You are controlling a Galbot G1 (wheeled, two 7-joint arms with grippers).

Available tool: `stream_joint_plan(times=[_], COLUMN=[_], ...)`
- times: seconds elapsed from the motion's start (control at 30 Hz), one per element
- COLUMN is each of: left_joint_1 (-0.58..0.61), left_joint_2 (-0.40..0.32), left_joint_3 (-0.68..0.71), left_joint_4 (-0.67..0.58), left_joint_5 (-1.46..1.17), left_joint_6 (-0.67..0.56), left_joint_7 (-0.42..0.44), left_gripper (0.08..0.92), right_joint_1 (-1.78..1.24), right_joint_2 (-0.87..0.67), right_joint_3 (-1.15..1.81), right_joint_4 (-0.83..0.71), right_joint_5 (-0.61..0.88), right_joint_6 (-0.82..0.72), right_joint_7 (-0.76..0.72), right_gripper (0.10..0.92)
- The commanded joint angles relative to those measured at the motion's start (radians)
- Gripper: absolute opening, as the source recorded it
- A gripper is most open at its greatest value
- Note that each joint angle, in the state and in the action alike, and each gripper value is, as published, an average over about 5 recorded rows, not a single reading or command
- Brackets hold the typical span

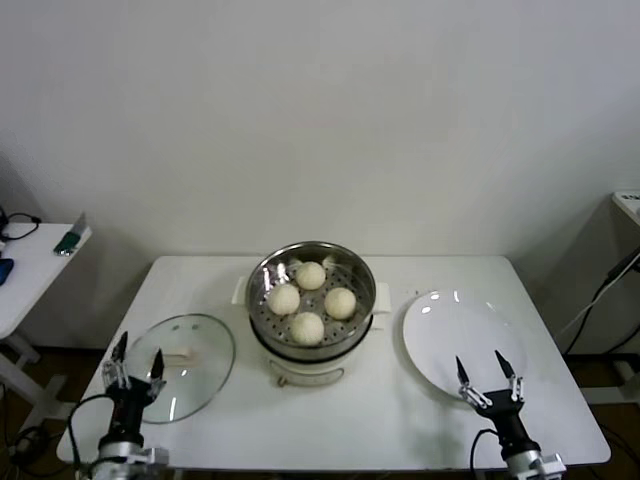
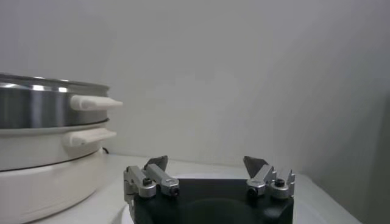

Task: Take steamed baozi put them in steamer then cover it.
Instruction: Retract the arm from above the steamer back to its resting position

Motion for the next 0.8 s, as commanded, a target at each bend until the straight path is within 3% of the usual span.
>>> stream_joint_plan(times=[0.03, 0.3, 0.8], left_joint_1=[-0.046, -0.094, -0.246], left_joint_2=[0.026, -0.013, -0.008], left_joint_3=[-0.009, 0.007, 0.033], left_joint_4=[0.219, 0.329, 0.411], left_joint_5=[0.391, 0.452, 0.452], left_joint_6=[-0.02, -0.011, -0.018], left_joint_7=[-0.125, -0.127, -0.131], left_gripper=[0.823, 0.823, 0.823], right_joint_1=[-0.025, -0.019, -0.039], right_joint_2=[0.06, 0.063, 0.074], right_joint_3=[0.02, 0.022, 0.04], right_joint_4=[0.012, 0.021, 0.023], right_joint_5=[-0.033, -0.035, -0.036], right_joint_6=[0.032, 0.021, 0.031], right_joint_7=[0.003, 0.008, 0.013], right_gripper=[0.823, 0.823, 0.823])
